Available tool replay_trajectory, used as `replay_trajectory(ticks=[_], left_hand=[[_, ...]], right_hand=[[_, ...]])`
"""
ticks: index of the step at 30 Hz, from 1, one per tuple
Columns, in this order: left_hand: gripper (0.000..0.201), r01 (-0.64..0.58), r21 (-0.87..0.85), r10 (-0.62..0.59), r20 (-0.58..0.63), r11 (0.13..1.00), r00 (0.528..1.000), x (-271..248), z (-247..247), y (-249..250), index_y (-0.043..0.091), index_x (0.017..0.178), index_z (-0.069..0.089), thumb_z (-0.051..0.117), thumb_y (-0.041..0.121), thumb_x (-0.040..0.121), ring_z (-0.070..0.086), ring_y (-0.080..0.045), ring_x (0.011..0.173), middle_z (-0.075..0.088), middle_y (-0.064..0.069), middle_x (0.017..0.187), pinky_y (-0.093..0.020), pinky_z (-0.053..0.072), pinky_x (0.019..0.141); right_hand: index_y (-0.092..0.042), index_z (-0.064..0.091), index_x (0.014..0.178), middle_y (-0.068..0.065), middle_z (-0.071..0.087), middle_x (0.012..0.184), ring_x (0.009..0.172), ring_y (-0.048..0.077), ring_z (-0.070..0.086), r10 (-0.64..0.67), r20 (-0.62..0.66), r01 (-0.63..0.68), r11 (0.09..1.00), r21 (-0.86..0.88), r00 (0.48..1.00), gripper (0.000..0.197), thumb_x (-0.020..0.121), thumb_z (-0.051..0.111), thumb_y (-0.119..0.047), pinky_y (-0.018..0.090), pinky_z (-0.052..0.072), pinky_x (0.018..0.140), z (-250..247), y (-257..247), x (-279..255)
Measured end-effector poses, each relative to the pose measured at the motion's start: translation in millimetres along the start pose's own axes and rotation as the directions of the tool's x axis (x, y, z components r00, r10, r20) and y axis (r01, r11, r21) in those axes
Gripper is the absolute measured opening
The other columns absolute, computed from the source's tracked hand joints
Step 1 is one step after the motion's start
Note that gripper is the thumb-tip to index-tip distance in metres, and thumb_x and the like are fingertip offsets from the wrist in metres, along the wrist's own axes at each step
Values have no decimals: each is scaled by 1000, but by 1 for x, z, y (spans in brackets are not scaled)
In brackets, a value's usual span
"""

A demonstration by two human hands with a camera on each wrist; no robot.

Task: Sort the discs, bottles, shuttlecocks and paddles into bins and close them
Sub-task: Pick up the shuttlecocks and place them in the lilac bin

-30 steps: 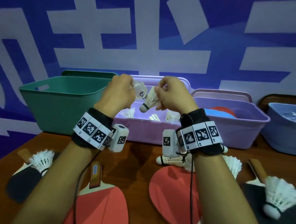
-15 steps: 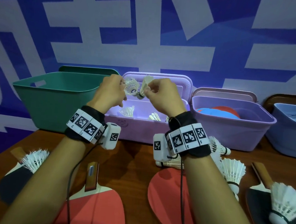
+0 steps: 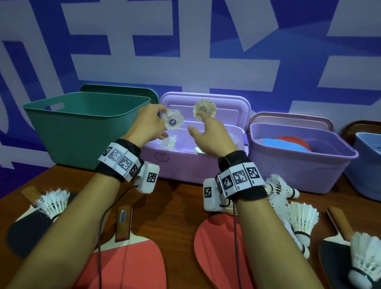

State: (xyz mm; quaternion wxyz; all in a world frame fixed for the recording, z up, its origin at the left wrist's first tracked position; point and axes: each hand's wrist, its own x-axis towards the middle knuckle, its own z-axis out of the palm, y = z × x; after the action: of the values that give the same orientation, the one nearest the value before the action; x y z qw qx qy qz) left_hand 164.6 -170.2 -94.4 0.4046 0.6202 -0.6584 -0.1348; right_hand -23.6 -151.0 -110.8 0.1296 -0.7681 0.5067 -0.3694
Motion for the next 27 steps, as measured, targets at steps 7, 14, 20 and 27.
replay_trajectory(ticks=[7,14,20,27], left_hand=[[65,-45,355,-61,280,934,958,1,3,-14,21,155,36,48,1,95,40,-20,144,37,-4,160,-34,35,115],[40,-104,369,52,150,924,987,-3,-17,6,17,134,59,53,12,95,58,-25,114,61,-4,131,-33,44,88],[20,-124,305,120,30,944,992,-31,-51,27,17,105,75,60,18,91,67,-18,99,73,3,107,-34,52,86],[16,149,494,-194,41,856,980,-70,-113,-26,16,91,75,81,28,83,70,-19,87,75,-4,96,-37,56,87]], right_hand=[[-17,46,147,3,44,153,139,23,42,57,260,-7,982,-190,964,54,100,49,-44,37,35,113,13,12,0],[-18,63,129,1,58,138,120,20,59,-16,206,48,987,-153,978,39,99,54,-40,40,45,105,4,-4,2],[-22,62,129,-1,58,135,119,18,56,-75,262,125,976,-180,962,39,97,55,-44,34,45,99,-8,-30,-4],[-26,59,133,-1,57,137,122,21,53,-30,531,275,879,-390,847,44,96,55,-50,34,41,96,-3,-69,-27]])
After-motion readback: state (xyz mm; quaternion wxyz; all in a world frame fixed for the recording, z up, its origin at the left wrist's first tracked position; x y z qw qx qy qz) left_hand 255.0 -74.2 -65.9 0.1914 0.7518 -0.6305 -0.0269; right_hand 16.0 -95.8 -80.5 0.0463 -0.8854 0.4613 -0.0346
